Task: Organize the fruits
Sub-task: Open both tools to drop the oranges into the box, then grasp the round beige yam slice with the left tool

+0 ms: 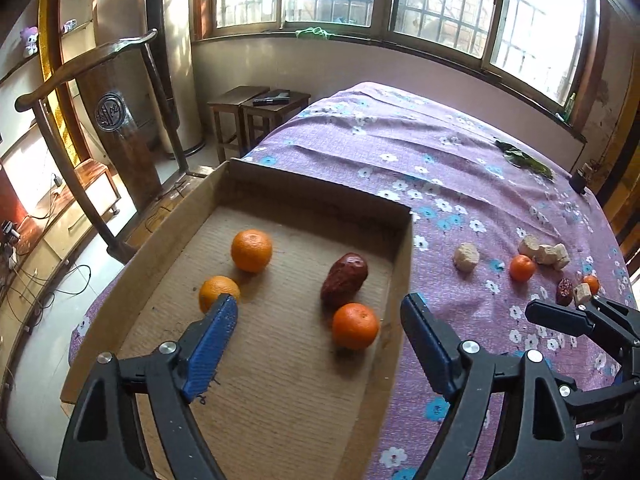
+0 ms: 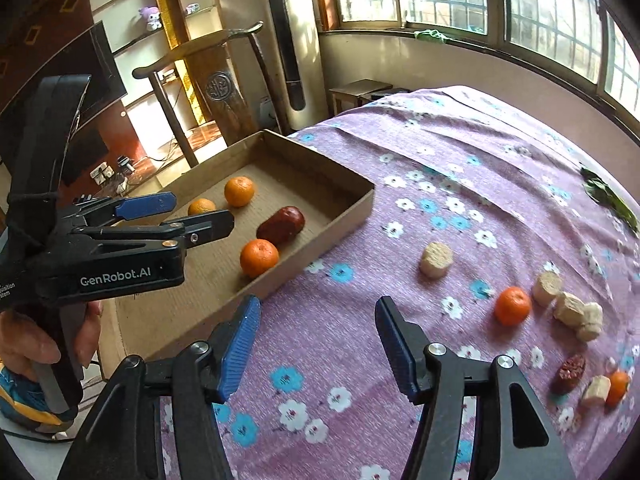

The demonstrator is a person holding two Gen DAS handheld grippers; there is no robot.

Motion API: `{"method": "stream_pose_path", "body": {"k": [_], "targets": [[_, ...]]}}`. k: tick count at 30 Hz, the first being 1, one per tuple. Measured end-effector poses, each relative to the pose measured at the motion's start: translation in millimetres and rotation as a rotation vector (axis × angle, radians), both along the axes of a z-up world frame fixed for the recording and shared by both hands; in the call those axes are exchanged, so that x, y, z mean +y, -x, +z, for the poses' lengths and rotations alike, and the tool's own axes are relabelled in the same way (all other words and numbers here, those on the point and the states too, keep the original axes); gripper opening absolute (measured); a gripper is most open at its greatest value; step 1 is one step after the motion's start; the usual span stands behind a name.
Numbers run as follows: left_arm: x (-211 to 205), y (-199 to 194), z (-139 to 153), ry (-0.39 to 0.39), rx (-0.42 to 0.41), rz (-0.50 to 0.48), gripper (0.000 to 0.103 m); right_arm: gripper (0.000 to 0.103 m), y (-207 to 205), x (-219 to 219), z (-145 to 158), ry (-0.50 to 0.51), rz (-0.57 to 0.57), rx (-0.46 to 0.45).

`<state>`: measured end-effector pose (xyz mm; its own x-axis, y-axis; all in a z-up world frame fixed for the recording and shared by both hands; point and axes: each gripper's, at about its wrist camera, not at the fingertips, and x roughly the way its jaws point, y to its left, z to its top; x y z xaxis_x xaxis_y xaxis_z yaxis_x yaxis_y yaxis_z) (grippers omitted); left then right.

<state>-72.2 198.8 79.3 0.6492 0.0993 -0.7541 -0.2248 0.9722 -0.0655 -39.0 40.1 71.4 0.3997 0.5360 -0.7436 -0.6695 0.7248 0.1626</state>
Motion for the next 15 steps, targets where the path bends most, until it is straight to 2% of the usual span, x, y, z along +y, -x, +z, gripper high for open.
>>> {"method": "stream_pose_path", "body": {"k": [4, 8, 15], "targets": [[-27.7, -5.3, 0.2, 0.006, 0.002, -0.058, 0.083, 0.077, 4.2, -39.0, 2.3, -0.035, -0.071, 0.000], [-53.4, -11.2, -1.3, 0.011, 0.009, -0.107, 0.083, 0.081, 5.0, -79.9, 4.6, -0.077, -0.138, 0.008], [-88.1, -30.1, -12.6, 0.014, 0.041, -0.164, 0.083, 0.083, 1.1, -139.5, -3.1, -0.070, -0.256, 0.022]]}}
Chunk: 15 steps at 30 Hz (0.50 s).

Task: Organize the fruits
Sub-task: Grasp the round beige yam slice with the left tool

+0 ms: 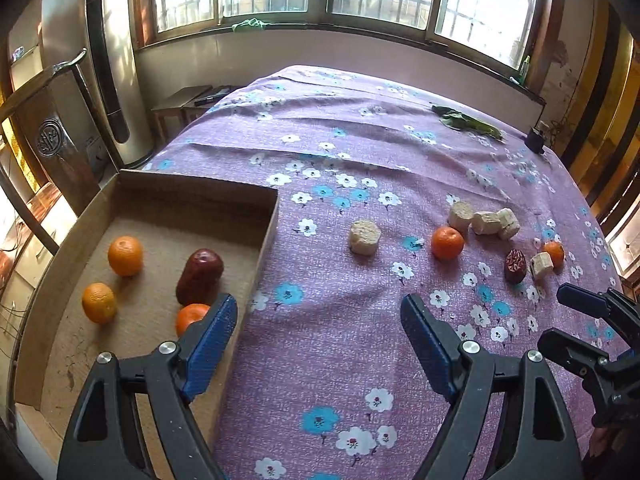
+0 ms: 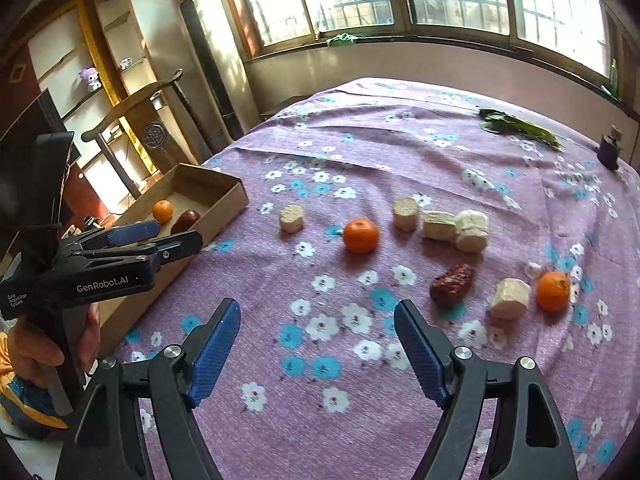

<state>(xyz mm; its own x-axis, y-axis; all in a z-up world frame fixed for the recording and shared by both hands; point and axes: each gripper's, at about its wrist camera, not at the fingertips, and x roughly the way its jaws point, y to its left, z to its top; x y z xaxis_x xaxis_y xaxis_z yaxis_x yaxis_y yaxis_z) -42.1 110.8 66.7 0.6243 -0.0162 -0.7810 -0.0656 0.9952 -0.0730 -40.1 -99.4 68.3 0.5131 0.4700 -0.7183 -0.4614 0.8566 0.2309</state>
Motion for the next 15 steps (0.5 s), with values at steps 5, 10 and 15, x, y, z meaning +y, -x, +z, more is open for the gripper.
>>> {"method": "stream_pose_path", "body": {"k": [5, 10, 15], "targets": [[-15.8, -17.7, -13.4, 0.007, 0.034, -0.031, 0.083, 0.083, -3.1, -25.5, -9.1, -0.006, -0.034, 0.015], [-26.2, -35.5, -20.2, -0.007, 0.025, -0.037, 0.083, 0.083, -6.4, -35.0, -15.6, -0.013, -0.030, 0.028], [-32.6, -58.1, -29.1, -0.034, 0.032, -0.029, 0.083, 0.083, -8.1, -39.5, -14.8, -0.024, -0.032, 0.020]]}}
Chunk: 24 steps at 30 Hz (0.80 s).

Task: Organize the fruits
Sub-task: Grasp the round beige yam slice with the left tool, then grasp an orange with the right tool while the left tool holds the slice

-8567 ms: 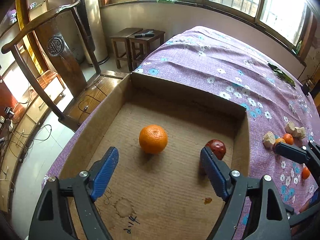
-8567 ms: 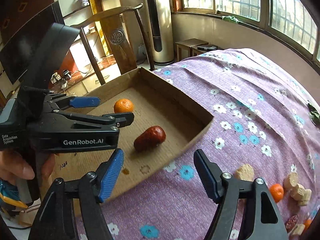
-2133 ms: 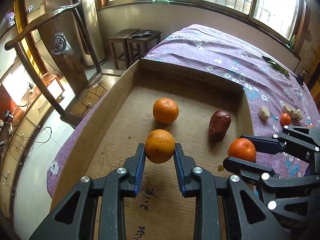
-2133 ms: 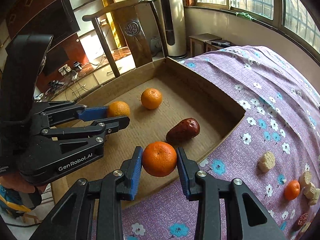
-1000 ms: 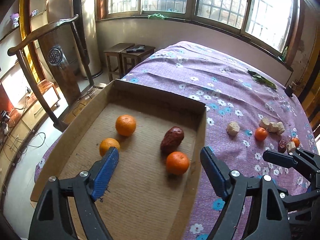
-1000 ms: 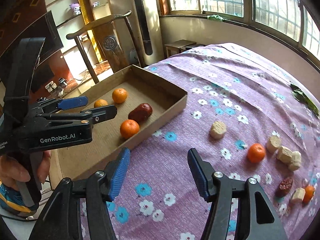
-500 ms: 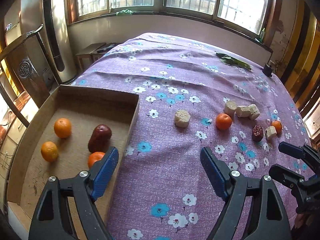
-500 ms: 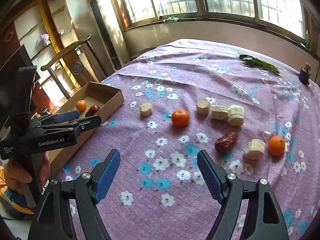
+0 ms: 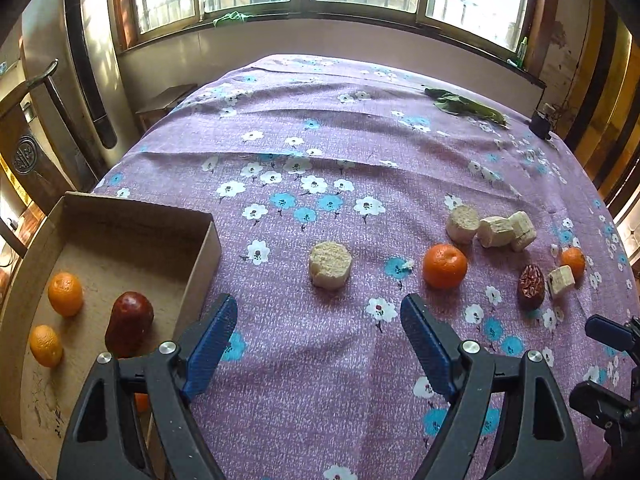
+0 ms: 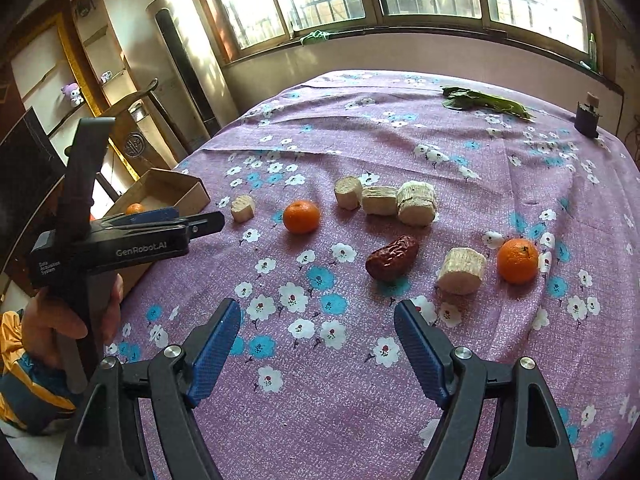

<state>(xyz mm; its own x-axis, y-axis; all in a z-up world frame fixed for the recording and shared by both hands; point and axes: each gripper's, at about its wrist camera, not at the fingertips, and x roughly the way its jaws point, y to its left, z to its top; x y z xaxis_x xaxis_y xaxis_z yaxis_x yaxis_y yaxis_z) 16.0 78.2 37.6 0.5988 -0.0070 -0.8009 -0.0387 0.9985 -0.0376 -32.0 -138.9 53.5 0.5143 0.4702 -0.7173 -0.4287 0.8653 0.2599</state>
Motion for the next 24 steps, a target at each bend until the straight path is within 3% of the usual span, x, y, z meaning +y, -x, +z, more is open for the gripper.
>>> {"method": "stream_pose_path", "body": {"k": [9, 11, 13, 17, 19, 24], "targets": [[-1.2, -29.3, -18.3, -0.021, 0.035, 0.013, 0.083, 0.083, -7.4, -1.7, -7.6, -0.001, 0.015, 0.022], [0.6, -33.6, -21.9, -0.026, 0.041, 0.016, 0.077, 0.083, -8.8, -1.1, -9.7, -0.002, 0.019, 0.028], [1.5, -37.1, -25.7, -0.033, 0.051, 0.009, 0.054, 0.083, -9.6, -0.3, -10.4, -0.004, 0.022, 0.028], [3.3, -40.4, -28.6, -0.023, 0.042, -0.003, 0.043, 0.081, -9.9, 3.0, -8.3, -0.002, 0.030, 0.020], [3.9, -39.5, -27.7, -0.022, 0.035, -0.004, 0.028, 0.081, -10.4, 5.1, -9.2, 0.007, 0.033, 0.023], [2.9, -33.0, -25.0, 0.000, 0.033, -0.024, 0.028, 0.081, -16.1, 9.7, -10.4, 0.019, 0.028, 0.027]]}}
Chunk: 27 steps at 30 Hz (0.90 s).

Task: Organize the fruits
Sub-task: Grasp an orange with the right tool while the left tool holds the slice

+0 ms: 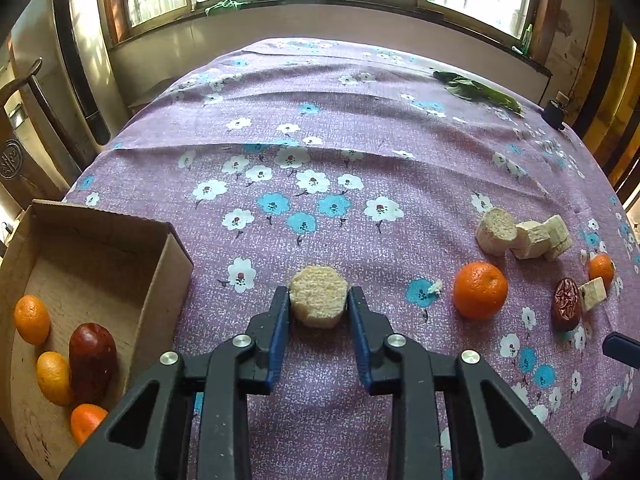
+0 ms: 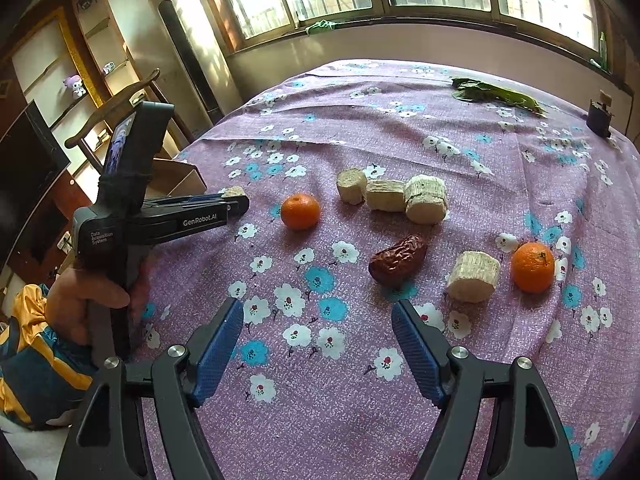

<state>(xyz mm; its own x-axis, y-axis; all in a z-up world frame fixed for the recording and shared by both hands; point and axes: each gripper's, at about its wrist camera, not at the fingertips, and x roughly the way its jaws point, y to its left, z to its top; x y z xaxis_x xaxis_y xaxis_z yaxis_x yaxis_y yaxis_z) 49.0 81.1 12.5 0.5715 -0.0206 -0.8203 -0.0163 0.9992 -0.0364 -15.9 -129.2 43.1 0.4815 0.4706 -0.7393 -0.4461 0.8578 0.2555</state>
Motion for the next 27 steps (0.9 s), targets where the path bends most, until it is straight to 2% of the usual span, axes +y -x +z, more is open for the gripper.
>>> {"method": "stream_pose_path", "body": {"k": [7, 11, 14, 17, 19, 21, 24, 27], "targets": [[-3.6, 27.8, 23.3, 0.020, -0.039, -0.011, 0.028, 0.080, -17.5, 30.3, 4.5, 0.040, 0.035, -0.042], [5.0, 44.0, 36.1, 0.040, -0.051, -0.004, 0.028, 0.066, -32.9, 54.6, 1.5, 0.082, 0.078, -0.063], [14.4, 55.3, 44.7, 0.050, -0.067, 0.003, 0.028, 0.054, -50.7, 68.7, -6.7, 0.103, 0.097, -0.039], [23.2, 63.7, 52.1, 0.041, -0.081, 0.010, 0.028, 0.053, -66.8, 78.9, -15.5, 0.114, 0.103, -0.021], [29.7, 66.8, 55.7, 0.045, -0.087, 0.018, 0.028, 0.048, -74.6, 85.9, -21.4, 0.156, 0.097, -0.028], [35.9, 67.8, 57.7, 0.045, -0.090, 0.029, 0.028, 0.036, -78.6, 87.7, -23.7, 0.200, 0.085, -0.045], [42.2, 68.6, 57.2, 0.047, -0.088, 0.040, 0.028, 0.036, -82.5, 78.1, -22.9, 0.154, 0.069, -0.012], [42.6, 69.8, 56.0, 0.045, -0.091, 0.043, 0.028, 0.036, -77.0, 74.4, -20.9, 0.153, 0.061, -0.012]]}}
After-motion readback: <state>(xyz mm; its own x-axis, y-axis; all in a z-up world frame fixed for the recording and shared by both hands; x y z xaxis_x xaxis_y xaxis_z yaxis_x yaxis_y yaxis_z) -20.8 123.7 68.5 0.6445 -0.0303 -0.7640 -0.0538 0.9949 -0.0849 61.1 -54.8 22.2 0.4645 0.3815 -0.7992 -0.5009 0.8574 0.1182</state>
